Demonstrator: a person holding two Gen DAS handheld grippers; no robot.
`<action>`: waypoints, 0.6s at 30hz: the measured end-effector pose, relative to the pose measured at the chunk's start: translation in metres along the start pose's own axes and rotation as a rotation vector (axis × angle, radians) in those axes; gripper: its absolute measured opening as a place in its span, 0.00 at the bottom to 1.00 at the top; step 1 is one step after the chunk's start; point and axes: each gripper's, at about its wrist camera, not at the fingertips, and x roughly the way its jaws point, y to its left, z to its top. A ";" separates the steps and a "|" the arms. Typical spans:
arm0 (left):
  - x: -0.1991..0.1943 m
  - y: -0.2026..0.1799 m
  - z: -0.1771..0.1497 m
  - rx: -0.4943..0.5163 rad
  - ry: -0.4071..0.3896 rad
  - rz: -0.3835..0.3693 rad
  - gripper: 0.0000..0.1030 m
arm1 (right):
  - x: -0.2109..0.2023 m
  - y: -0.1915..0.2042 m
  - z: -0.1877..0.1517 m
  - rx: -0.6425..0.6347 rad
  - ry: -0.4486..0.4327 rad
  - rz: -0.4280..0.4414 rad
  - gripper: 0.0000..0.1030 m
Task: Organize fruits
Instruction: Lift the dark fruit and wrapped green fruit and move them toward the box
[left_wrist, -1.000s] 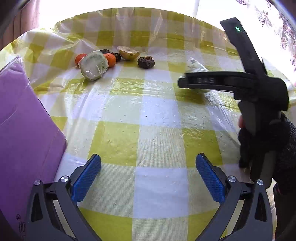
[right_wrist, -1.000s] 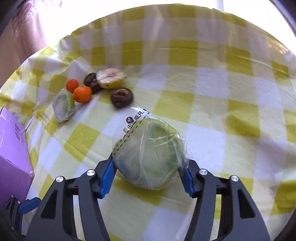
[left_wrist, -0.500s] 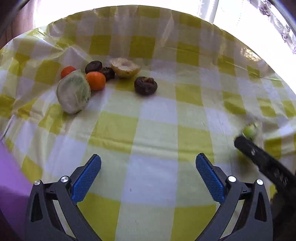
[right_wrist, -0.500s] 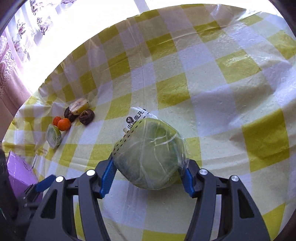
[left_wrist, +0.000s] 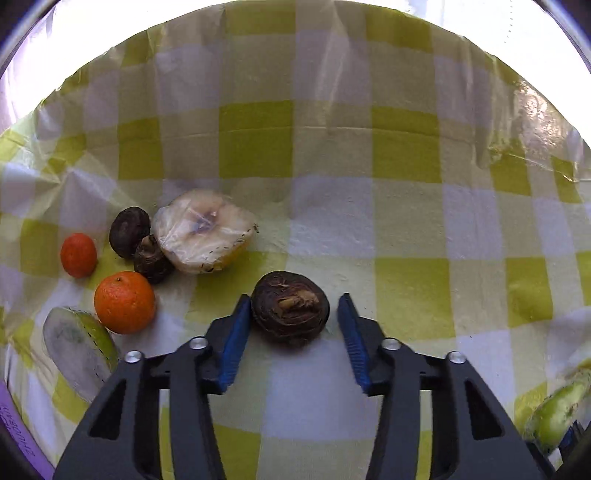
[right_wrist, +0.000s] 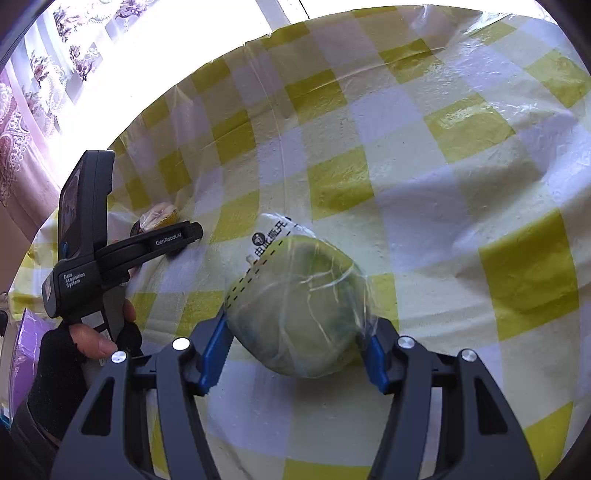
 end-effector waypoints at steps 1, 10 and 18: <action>-0.003 0.001 -0.003 -0.003 -0.002 -0.012 0.38 | 0.000 0.000 0.000 0.000 0.000 0.000 0.60; -0.065 0.014 -0.067 -0.096 -0.030 -0.084 0.37 | 0.000 0.000 0.001 0.004 0.000 0.004 0.60; -0.113 0.039 -0.127 -0.170 -0.055 -0.133 0.37 | 0.000 -0.005 -0.001 0.021 -0.009 -0.004 0.59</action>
